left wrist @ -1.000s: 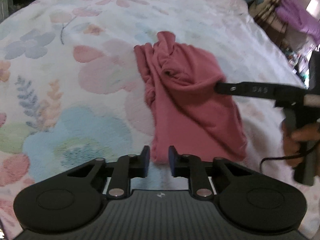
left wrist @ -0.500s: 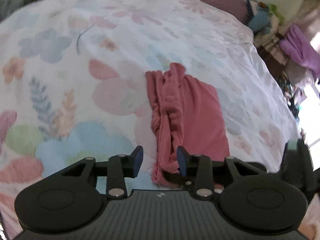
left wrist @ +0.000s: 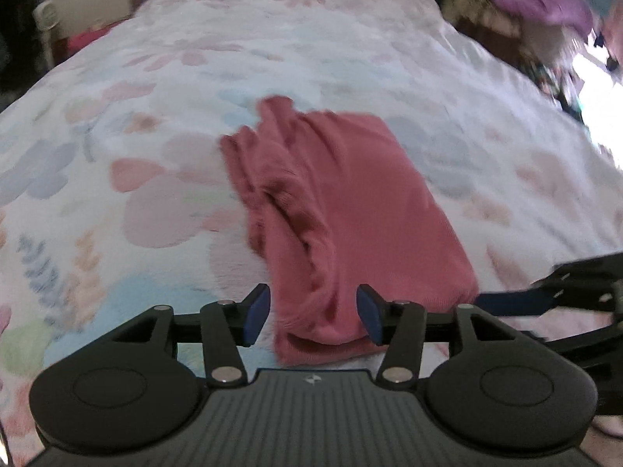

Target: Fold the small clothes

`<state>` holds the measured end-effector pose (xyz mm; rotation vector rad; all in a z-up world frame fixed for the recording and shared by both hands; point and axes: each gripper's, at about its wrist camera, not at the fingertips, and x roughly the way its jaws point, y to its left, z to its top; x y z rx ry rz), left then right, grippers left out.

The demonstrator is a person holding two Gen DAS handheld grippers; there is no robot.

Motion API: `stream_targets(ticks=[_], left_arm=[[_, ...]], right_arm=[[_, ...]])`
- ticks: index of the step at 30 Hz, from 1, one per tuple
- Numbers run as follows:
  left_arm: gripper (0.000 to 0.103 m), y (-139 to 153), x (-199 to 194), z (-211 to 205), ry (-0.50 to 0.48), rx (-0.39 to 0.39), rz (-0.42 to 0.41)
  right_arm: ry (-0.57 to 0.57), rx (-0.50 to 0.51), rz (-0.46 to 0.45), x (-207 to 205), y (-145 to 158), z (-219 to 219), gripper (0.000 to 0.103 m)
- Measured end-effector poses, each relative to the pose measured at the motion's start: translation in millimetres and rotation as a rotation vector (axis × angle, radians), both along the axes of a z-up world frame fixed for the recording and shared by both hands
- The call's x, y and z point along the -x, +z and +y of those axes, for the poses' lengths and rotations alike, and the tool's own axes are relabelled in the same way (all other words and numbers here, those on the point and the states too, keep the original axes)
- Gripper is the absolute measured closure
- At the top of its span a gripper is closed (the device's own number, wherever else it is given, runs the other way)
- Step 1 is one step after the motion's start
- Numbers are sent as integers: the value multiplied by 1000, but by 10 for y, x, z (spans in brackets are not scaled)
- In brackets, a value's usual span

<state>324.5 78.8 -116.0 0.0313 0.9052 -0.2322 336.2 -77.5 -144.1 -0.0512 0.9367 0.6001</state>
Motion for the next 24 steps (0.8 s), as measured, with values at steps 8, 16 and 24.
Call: stream_targets(ticks=[8, 16, 24], left_arm=[[98, -86, -2, 294, 116, 140, 59], [100, 231, 170, 549, 193, 272, 30], [100, -347, 136, 473, 230, 198, 153]], right_arm=[[-94, 58, 10, 25, -215, -315, 63], [-153, 45, 33, -167, -356, -195, 94], [-165, 87, 70, -106, -492, -300, 103]])
